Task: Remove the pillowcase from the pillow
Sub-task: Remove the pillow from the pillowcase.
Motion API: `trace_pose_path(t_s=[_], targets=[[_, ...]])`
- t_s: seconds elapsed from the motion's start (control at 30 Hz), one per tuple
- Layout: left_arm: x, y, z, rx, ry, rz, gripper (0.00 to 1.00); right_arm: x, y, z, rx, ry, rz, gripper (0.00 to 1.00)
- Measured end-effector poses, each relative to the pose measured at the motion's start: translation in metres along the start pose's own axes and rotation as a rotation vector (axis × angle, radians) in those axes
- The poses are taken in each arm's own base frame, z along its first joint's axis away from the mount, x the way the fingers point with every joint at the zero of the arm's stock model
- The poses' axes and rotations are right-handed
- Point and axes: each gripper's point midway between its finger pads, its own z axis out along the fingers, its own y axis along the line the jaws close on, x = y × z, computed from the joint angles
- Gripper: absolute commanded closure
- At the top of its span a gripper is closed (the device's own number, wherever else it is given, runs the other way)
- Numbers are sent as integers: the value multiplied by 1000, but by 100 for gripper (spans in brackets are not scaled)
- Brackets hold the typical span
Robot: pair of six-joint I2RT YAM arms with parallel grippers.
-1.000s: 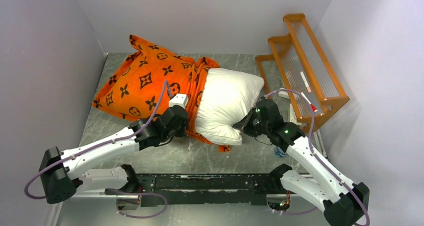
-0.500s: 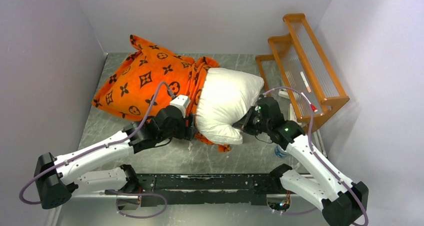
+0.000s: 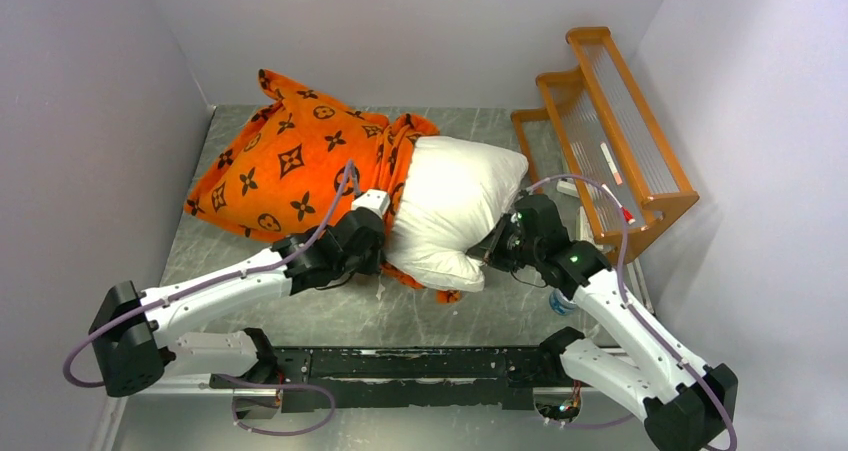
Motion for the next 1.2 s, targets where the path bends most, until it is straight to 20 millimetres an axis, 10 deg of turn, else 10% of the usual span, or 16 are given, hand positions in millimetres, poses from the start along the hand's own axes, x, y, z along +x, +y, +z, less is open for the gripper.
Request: trace_pose_path(t_s=[0.27,0.47,0.57,0.7,1.07,1.2], targets=[[-13,31,-33,-134,-46,-20,95,-36,11,-15,80,-76,-24,100],[-31,18,-49,-89,-64,-22,95,-65,19,-19,90,-100,-31,98],[-30,-3,-52,23,-47,6,95,-60,19,-13,66,-45,-46,43],[-25,-36,-53,181,-8,48,95,-49,16,-8,36,31,-96,15],[-7,-59,-44,225,63,113,95,-69,12,-79,92,-201,-82,7],[-12,-60,-45,222,50,115,95,-38,19,-95,-85,-211,23,7]])
